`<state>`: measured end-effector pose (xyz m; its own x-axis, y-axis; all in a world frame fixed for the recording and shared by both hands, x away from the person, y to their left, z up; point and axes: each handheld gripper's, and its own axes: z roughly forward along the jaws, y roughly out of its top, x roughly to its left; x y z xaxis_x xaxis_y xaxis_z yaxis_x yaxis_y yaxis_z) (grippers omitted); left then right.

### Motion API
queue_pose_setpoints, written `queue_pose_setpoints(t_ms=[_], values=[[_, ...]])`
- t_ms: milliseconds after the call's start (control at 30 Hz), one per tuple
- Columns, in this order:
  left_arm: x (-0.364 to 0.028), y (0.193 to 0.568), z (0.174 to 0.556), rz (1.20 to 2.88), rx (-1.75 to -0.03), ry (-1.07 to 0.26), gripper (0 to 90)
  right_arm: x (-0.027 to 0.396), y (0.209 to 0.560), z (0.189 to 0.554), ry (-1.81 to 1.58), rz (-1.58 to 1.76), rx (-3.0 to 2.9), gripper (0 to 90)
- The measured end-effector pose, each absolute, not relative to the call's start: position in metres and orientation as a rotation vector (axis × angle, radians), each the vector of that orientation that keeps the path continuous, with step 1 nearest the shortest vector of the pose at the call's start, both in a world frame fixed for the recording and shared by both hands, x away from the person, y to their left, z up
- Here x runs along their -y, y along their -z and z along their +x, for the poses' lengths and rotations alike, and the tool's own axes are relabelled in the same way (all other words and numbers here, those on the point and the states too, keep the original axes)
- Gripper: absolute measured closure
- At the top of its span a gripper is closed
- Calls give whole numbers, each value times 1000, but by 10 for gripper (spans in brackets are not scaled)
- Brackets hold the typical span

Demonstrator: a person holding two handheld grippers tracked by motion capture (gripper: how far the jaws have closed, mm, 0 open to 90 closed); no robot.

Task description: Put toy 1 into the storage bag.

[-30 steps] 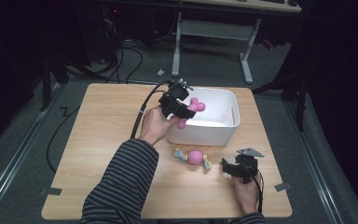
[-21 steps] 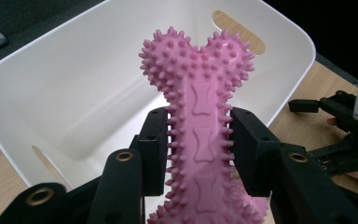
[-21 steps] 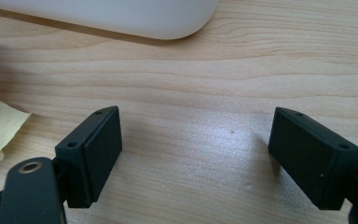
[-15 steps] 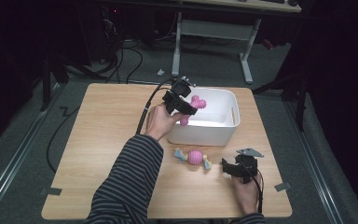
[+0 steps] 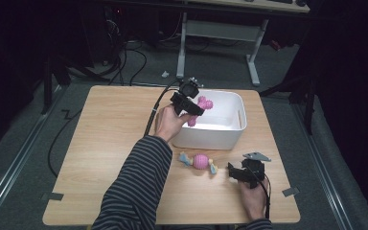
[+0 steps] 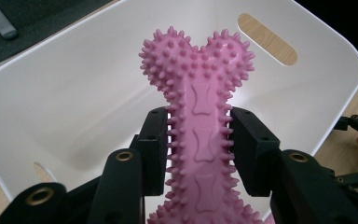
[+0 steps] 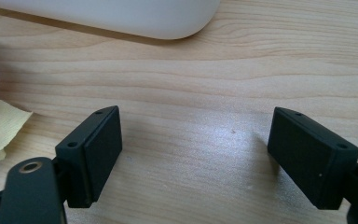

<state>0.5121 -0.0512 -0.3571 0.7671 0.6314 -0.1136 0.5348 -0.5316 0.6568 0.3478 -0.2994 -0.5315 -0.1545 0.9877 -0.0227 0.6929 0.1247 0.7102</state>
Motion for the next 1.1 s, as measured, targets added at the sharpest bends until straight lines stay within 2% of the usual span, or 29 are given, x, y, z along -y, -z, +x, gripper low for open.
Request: queue_pose_setpoints(t_ms=[1100], values=[[62,384,518,2336,-882,-220,590,299,531,348,-775,1617,-1913,177]])
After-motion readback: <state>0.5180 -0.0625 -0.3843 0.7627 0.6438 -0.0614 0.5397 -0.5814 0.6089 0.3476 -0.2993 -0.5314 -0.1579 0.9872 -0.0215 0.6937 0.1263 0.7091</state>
